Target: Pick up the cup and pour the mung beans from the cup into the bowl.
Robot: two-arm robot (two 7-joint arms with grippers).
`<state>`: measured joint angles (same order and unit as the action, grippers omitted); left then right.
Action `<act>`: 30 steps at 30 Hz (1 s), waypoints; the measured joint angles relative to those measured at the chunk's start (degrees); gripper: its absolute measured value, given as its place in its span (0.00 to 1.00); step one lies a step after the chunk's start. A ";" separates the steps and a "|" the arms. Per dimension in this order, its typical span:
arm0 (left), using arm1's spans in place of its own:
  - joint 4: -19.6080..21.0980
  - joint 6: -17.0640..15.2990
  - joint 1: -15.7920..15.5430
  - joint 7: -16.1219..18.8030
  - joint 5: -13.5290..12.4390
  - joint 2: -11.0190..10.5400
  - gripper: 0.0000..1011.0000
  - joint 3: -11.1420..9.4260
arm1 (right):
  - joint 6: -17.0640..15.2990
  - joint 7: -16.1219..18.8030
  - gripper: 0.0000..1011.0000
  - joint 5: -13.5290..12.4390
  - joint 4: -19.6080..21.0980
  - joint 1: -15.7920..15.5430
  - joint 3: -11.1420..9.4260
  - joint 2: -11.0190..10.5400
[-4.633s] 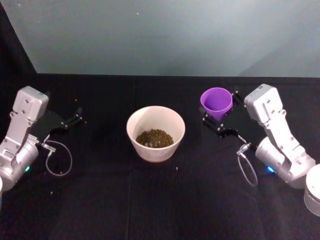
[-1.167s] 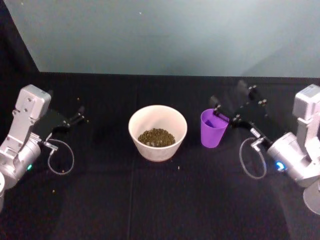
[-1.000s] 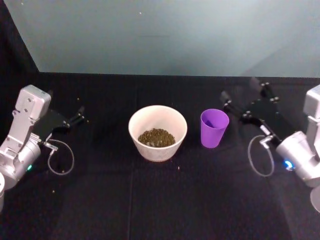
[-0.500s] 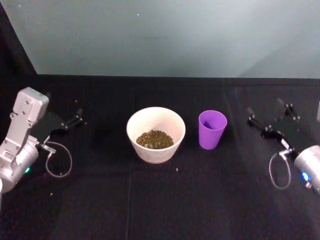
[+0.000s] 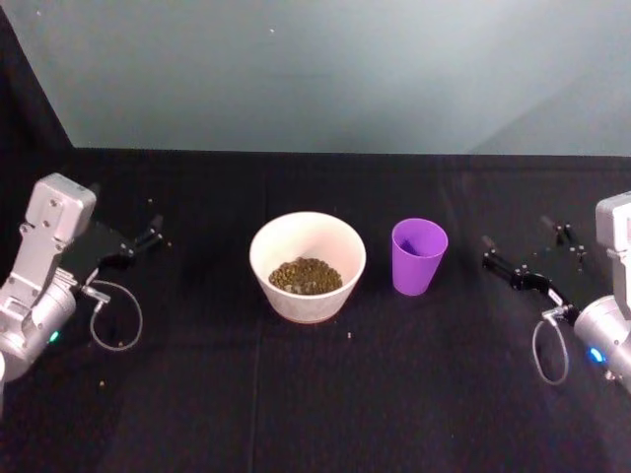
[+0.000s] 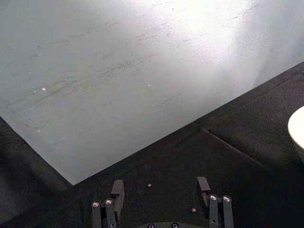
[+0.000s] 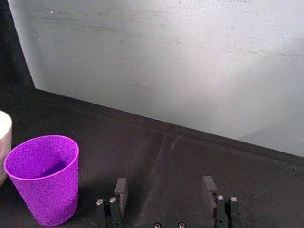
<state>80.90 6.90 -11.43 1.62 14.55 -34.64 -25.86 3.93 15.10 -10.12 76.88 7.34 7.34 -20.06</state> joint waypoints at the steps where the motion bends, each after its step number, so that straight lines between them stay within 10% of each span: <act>1: 0.00 0.00 0.00 0.00 0.00 0.00 0.99 0.00 | -0.02 -0.32 0.99 0.55 0.30 -0.09 -0.02 0.08; 30: 0.00 0.00 0.00 0.00 0.00 0.00 0.99 0.00 | 0.17 -0.35 0.99 0.58 0.39 -0.07 0.00 0.16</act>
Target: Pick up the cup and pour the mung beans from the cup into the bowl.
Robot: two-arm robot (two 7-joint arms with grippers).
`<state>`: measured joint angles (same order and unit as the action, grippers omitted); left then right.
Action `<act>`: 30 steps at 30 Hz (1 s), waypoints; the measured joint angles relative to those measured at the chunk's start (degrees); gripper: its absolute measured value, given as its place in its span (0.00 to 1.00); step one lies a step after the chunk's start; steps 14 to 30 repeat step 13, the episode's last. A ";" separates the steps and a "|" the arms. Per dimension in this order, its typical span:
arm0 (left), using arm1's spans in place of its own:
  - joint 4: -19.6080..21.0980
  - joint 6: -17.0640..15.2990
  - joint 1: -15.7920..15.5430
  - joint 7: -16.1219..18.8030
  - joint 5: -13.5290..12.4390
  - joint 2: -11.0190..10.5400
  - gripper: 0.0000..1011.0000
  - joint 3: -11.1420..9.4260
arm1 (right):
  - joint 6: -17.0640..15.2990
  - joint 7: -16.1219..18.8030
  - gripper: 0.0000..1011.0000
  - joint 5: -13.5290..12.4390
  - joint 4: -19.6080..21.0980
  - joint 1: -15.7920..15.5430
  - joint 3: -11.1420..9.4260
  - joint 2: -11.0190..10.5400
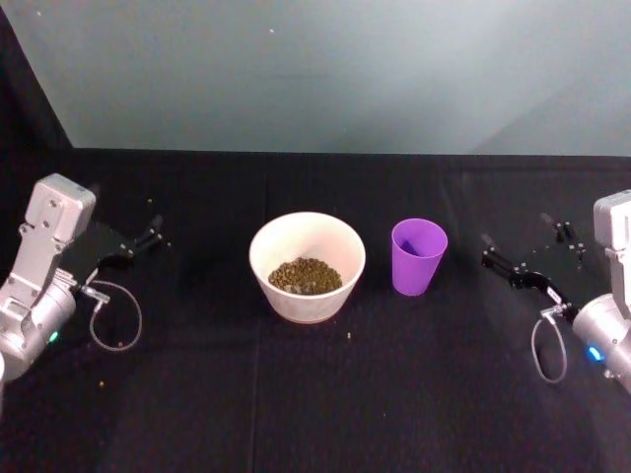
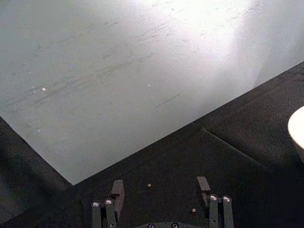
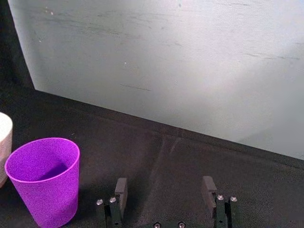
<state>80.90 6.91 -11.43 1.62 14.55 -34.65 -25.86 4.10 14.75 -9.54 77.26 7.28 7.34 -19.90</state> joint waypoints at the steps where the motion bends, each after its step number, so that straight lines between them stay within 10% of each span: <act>1: 0.00 0.00 0.01 0.00 0.00 0.00 0.99 0.00 | 0.00 0.01 0.99 0.00 -0.01 0.00 0.00 0.00; 30: 0.00 0.00 0.00 0.00 0.00 0.00 0.99 0.00 | 0.01 0.07 0.99 -0.06 -0.02 0.00 0.00 0.00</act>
